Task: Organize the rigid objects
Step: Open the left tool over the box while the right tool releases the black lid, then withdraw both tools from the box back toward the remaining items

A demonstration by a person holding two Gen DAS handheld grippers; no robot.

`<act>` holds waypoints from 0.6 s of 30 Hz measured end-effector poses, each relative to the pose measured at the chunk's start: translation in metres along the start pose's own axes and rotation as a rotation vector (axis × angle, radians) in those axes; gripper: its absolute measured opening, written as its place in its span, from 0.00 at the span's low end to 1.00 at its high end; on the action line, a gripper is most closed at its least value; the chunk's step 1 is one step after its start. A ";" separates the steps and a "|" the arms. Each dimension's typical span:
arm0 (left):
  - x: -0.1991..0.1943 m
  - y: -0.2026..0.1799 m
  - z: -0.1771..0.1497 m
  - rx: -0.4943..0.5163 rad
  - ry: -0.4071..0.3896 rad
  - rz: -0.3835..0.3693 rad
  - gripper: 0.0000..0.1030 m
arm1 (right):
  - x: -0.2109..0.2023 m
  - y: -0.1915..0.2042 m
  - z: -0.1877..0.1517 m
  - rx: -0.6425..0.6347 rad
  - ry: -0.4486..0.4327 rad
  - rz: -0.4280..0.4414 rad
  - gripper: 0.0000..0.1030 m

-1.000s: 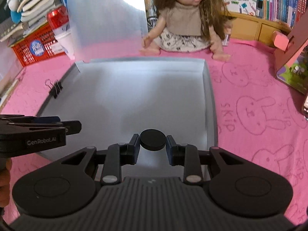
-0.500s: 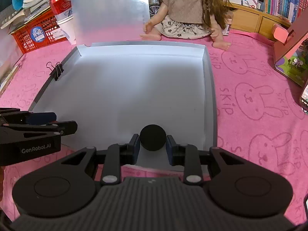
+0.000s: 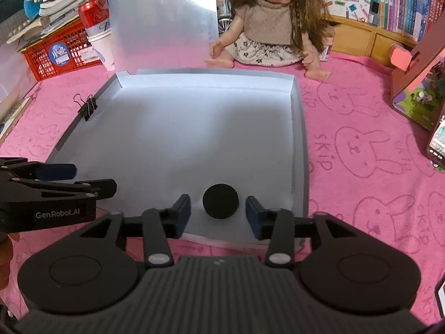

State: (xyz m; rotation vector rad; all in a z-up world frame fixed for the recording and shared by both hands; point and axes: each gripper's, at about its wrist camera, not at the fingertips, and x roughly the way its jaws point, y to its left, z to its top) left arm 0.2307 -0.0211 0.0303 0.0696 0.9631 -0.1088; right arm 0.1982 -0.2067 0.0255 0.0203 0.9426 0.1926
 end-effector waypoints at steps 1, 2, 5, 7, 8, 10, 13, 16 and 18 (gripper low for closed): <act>-0.004 0.000 -0.001 0.004 -0.013 0.003 0.68 | -0.003 0.000 -0.001 -0.003 -0.008 0.002 0.64; -0.008 0.000 -0.002 0.008 -0.026 0.006 0.70 | -0.006 0.000 -0.002 -0.006 -0.017 0.004 0.66; -0.020 0.001 -0.005 0.015 -0.060 0.009 0.75 | -0.015 -0.001 -0.006 -0.010 -0.046 0.005 0.72; -0.027 0.002 -0.008 0.018 -0.081 0.007 0.76 | -0.022 -0.002 -0.010 -0.010 -0.071 0.009 0.75; -0.031 0.002 -0.010 0.018 -0.092 0.009 0.77 | -0.026 -0.003 -0.011 -0.010 -0.084 0.009 0.78; -0.039 0.004 -0.014 0.016 -0.113 0.009 0.79 | -0.033 -0.003 -0.015 -0.012 -0.116 0.006 0.81; -0.051 0.004 -0.022 0.018 -0.148 0.004 0.80 | -0.045 -0.004 -0.020 -0.019 -0.160 0.002 0.84; -0.065 0.004 -0.031 0.025 -0.188 -0.005 0.82 | -0.056 -0.005 -0.028 -0.024 -0.202 0.008 0.86; -0.073 0.002 -0.038 0.032 -0.212 -0.014 0.83 | -0.063 -0.004 -0.033 -0.027 -0.227 0.012 0.87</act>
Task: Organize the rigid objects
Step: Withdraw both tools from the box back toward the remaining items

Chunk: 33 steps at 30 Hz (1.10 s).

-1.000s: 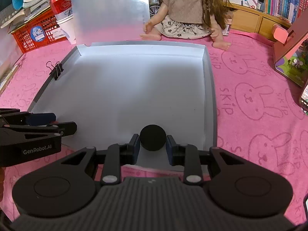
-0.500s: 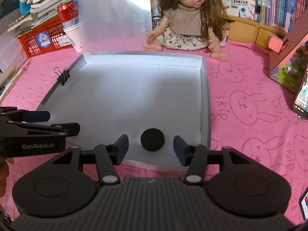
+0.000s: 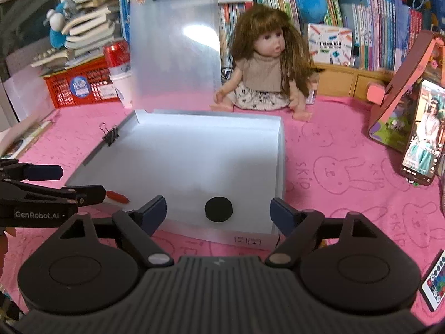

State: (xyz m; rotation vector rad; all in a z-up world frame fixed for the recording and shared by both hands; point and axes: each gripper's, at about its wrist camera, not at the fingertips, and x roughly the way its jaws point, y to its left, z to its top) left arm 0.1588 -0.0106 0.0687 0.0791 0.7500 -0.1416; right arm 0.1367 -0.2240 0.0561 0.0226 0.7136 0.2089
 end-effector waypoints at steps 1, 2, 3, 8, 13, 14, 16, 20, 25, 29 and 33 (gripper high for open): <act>-0.005 -0.001 -0.002 0.005 -0.012 -0.003 0.83 | -0.003 0.001 -0.001 -0.001 -0.009 0.001 0.87; -0.009 -0.003 -0.005 0.012 -0.024 -0.005 0.84 | -0.006 0.001 -0.003 -0.001 -0.019 0.003 0.87; -0.013 -0.004 -0.007 0.018 -0.033 -0.005 0.84 | -0.009 0.001 -0.005 -0.002 -0.028 0.008 0.88; -0.032 -0.011 -0.021 0.039 -0.063 -0.021 0.84 | -0.026 0.005 -0.016 -0.014 -0.083 0.024 0.92; -0.047 -0.014 -0.033 0.045 -0.084 -0.043 0.85 | -0.040 0.011 -0.030 -0.051 -0.135 0.019 0.95; -0.050 -0.015 -0.036 0.046 -0.089 -0.048 0.85 | -0.042 0.011 -0.032 -0.055 -0.143 0.019 0.96; -0.056 -0.016 -0.041 0.048 -0.102 -0.058 0.85 | -0.047 0.012 -0.038 -0.063 -0.162 0.021 0.97; -0.065 -0.019 -0.052 0.051 -0.119 -0.068 0.85 | -0.055 0.014 -0.049 -0.075 -0.188 0.016 0.98; -0.070 -0.019 -0.065 0.042 -0.119 -0.084 0.85 | -0.059 0.012 -0.062 -0.056 -0.202 0.016 0.99; -0.074 -0.018 -0.075 0.038 -0.130 -0.079 0.85 | -0.063 0.010 -0.073 -0.050 -0.214 0.007 0.99; -0.076 -0.017 -0.084 0.031 -0.135 -0.081 0.85 | -0.067 0.011 -0.081 -0.050 -0.228 0.001 0.99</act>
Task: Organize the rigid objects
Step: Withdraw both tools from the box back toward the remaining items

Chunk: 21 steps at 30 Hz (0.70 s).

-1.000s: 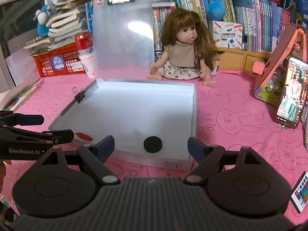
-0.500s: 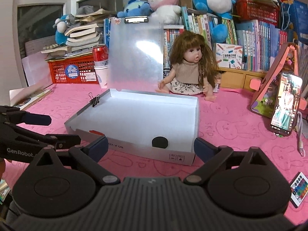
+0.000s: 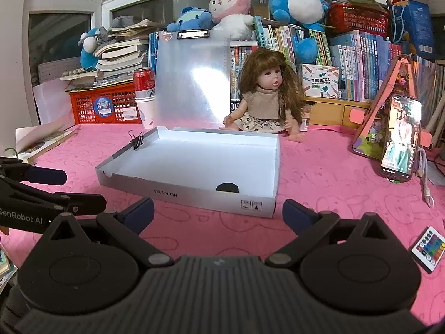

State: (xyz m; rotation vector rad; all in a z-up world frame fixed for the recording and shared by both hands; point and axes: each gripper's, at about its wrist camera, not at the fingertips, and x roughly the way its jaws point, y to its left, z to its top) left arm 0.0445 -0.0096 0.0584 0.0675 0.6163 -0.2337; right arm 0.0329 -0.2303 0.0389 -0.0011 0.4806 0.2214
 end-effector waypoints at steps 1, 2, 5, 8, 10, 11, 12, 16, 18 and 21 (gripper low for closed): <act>0.000 0.000 -0.002 0.000 -0.001 -0.001 0.85 | -0.001 0.000 -0.002 -0.001 -0.004 -0.001 0.99; -0.001 0.000 -0.004 0.001 -0.001 -0.002 0.85 | -0.002 0.000 -0.002 -0.003 -0.008 -0.002 0.99; -0.002 0.001 -0.011 0.001 -0.008 -0.004 0.85 | -0.006 0.002 -0.007 -0.005 -0.025 -0.012 1.00; -0.003 0.003 -0.018 -0.009 -0.004 -0.005 0.85 | -0.010 0.002 -0.012 -0.003 -0.040 -0.020 1.00; -0.003 0.004 -0.024 -0.013 -0.002 -0.003 0.85 | -0.011 0.002 -0.017 -0.004 -0.051 -0.030 1.00; -0.003 0.005 -0.026 -0.013 -0.002 0.001 0.85 | -0.012 0.003 -0.019 -0.006 -0.055 -0.034 1.00; -0.004 0.006 -0.029 -0.013 -0.001 0.005 0.85 | -0.013 0.003 -0.022 -0.010 -0.060 -0.040 1.00; -0.005 0.008 -0.039 -0.016 0.002 0.022 0.85 | -0.014 0.004 -0.031 -0.020 -0.063 -0.056 1.00; -0.007 0.009 -0.044 -0.014 0.003 0.025 0.85 | -0.015 0.005 -0.036 -0.024 -0.063 -0.057 1.00; -0.010 0.009 -0.051 -0.007 -0.003 0.008 0.85 | -0.015 0.006 -0.041 -0.036 -0.051 -0.052 1.00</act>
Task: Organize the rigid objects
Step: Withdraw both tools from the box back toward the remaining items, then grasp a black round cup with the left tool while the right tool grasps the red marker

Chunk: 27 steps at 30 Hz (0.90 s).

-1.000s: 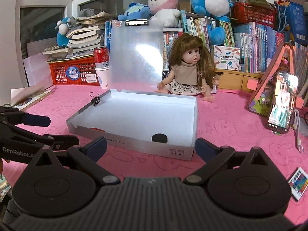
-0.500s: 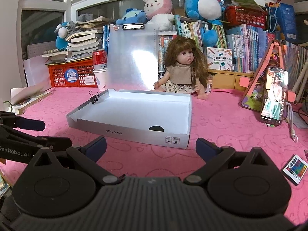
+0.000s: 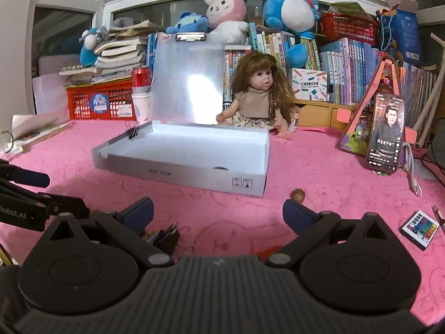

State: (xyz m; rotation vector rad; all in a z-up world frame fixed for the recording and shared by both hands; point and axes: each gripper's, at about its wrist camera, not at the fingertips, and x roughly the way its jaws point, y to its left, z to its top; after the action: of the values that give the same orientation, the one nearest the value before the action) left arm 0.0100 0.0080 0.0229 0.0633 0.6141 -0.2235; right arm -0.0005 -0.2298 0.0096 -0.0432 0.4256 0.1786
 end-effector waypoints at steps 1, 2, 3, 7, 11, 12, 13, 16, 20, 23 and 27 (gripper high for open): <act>-0.001 0.000 -0.002 -0.002 -0.001 -0.004 0.85 | 0.000 0.001 -0.002 -0.006 0.003 0.001 1.00; -0.002 0.001 -0.004 -0.005 0.000 -0.006 0.85 | -0.001 0.002 -0.004 -0.013 0.005 0.000 0.99; -0.003 0.001 -0.005 -0.007 0.000 -0.007 0.85 | -0.001 0.003 -0.005 -0.020 0.006 -0.001 0.99; -0.007 0.002 -0.010 0.004 -0.008 0.010 0.81 | -0.002 0.006 -0.008 -0.046 0.013 -0.007 0.98; -0.009 0.009 -0.013 0.002 -0.016 0.041 0.74 | -0.001 0.002 -0.011 -0.078 0.021 -0.009 0.96; -0.008 0.012 -0.014 -0.006 -0.012 0.046 0.71 | -0.001 -0.001 -0.012 -0.084 0.026 -0.008 0.94; -0.008 0.015 -0.014 -0.016 -0.008 0.051 0.69 | 0.000 -0.004 -0.013 -0.085 0.030 -0.007 0.94; -0.006 0.021 -0.016 -0.034 0.014 0.046 0.56 | 0.002 -0.015 -0.016 -0.077 0.040 0.011 0.91; -0.002 0.022 -0.020 -0.038 0.041 0.037 0.48 | 0.003 -0.026 -0.021 -0.086 0.042 0.031 0.88; 0.000 0.021 -0.023 -0.041 0.047 0.036 0.45 | 0.005 -0.030 -0.022 -0.100 0.045 0.047 0.88; 0.002 0.018 -0.024 -0.030 0.040 0.034 0.43 | 0.012 -0.036 -0.024 -0.111 0.060 0.066 0.83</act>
State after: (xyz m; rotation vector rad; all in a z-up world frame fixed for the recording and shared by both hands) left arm 0.0020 0.0278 0.0025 0.0491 0.6560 -0.1806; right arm 0.0068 -0.2648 -0.0169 -0.1438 0.4769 0.2663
